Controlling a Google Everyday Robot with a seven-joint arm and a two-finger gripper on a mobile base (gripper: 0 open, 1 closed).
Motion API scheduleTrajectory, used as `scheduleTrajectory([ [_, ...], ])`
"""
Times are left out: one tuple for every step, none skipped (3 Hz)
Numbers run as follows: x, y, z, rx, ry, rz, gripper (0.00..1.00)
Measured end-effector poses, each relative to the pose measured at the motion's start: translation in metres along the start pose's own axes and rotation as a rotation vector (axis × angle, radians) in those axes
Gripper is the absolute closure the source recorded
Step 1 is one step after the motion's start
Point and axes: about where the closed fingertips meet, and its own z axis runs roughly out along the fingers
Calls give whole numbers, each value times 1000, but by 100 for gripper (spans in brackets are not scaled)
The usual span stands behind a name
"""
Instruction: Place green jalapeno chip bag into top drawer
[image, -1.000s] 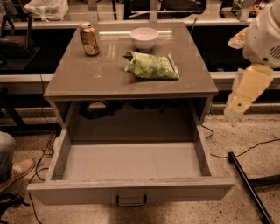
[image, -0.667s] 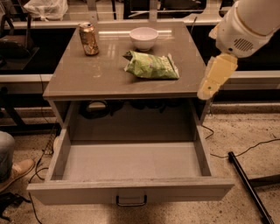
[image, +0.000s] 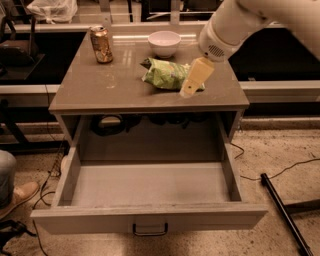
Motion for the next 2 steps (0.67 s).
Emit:
scheduleTrajectory([
  [-23,-15,46,-38,-54,23,0],
  [-42,-27,76,-86,-27,-47,0],
])
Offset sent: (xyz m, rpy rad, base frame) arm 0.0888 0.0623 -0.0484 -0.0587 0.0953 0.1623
